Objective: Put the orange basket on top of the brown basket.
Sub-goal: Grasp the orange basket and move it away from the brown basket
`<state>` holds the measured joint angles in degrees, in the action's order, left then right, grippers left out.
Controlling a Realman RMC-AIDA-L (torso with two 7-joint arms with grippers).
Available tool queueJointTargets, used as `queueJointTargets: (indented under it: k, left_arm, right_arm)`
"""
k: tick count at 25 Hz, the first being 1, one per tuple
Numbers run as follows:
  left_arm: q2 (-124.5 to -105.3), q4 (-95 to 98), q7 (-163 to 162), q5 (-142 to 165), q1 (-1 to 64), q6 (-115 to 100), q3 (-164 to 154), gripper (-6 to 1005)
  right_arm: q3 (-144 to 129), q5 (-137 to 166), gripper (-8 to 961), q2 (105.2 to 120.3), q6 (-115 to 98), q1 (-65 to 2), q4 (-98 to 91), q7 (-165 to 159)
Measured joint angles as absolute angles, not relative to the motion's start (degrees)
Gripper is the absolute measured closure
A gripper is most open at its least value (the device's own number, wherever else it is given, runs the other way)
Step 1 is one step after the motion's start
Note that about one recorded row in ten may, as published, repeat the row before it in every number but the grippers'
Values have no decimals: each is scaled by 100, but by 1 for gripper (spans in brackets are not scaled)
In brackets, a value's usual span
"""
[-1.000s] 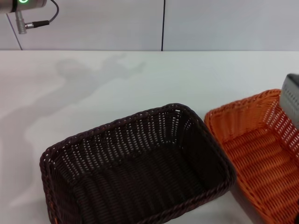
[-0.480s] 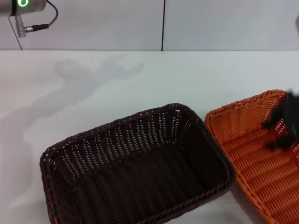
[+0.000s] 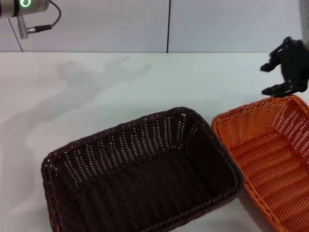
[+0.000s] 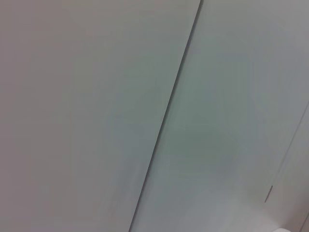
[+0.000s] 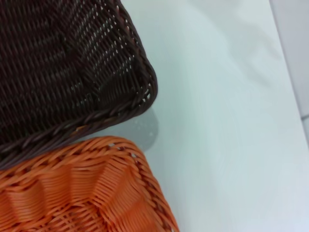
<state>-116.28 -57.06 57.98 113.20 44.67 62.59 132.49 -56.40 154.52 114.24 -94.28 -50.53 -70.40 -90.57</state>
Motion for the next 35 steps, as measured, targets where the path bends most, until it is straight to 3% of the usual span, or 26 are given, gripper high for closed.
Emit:
queueJointTargets:
  k: [7, 15, 24, 35]
  left_arm:
    - [-11632, -5641, 5755, 11319, 4452, 6239, 13254, 152]
    - [-11633, -5529, 5744, 11320, 4446, 6171, 13262, 152]
    - [-11639, -5434, 5584, 11294, 4478, 6127, 13263, 152]
    - [-11656, -5439, 5551, 11279, 4539, 6156, 13243, 152]
  right_arm:
    - [-5793, 15490, 404, 11426, -9127, -5185, -6356, -8566]
    - [-5804, 15481, 404, 11292, -9198, -5203, -6116, -8331]
    - [-5951, 15490, 405, 11306, -8894, -5307, -5425, -8146]
    - [-5887, 15368, 405, 11431, -8672, -5414, -5366, -8025]
